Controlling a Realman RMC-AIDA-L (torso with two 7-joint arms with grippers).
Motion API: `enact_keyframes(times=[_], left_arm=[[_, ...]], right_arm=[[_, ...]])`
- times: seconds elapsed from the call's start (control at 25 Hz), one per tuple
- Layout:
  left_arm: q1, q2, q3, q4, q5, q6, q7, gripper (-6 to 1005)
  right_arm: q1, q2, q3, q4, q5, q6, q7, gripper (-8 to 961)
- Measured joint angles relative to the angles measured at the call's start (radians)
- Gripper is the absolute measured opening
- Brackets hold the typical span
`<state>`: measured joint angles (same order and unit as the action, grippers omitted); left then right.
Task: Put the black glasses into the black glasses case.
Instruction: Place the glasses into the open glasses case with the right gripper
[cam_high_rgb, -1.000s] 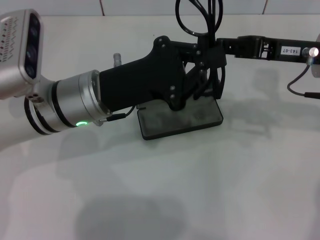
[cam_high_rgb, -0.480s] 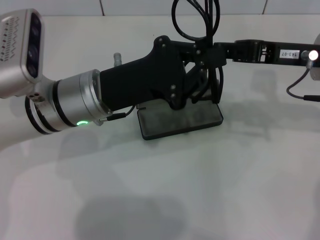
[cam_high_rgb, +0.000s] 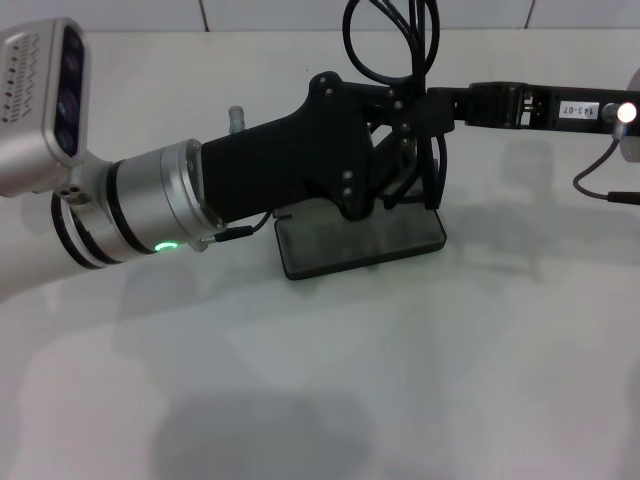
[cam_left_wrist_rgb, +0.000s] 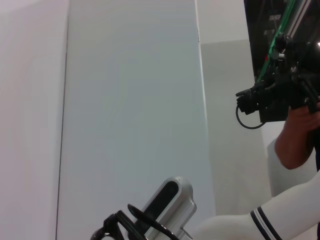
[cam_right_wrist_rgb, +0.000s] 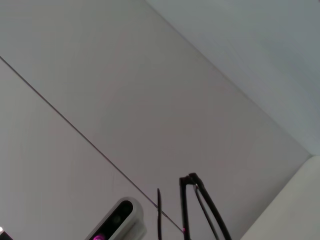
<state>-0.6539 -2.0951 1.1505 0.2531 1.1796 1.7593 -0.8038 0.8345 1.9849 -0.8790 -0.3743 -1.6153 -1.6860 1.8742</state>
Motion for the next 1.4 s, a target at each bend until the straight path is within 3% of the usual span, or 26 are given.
enact_keyframes(times=[0.24,0.6,1.04,1.4], left_arm=[[-0.001,0.0,0.0,0.0,-0.005,0.003,0.0,14],[0.04,0.007,-0.012,0.013,-0.061,0.082,0.005,14],[0.119,0.03,-0.012,0.014,-0.07,0.092,-0.01,14],[0.212,0.076,-0.061,0.014,-0.079,0.1,-0.069,14]], right_arm=[[0.0,-0.004,0.001,0.0,0.0,0.006,-0.001,159],[-0.019,-0.03,0.01,0.0,0.011,0.083,-0.066,160],[-0.067,-0.038,-0.037,-0.106,-0.005,0.117,-0.404,162],[-0.123,0.002,-0.065,-0.194,-0.144,0.126,-0.651,163]])
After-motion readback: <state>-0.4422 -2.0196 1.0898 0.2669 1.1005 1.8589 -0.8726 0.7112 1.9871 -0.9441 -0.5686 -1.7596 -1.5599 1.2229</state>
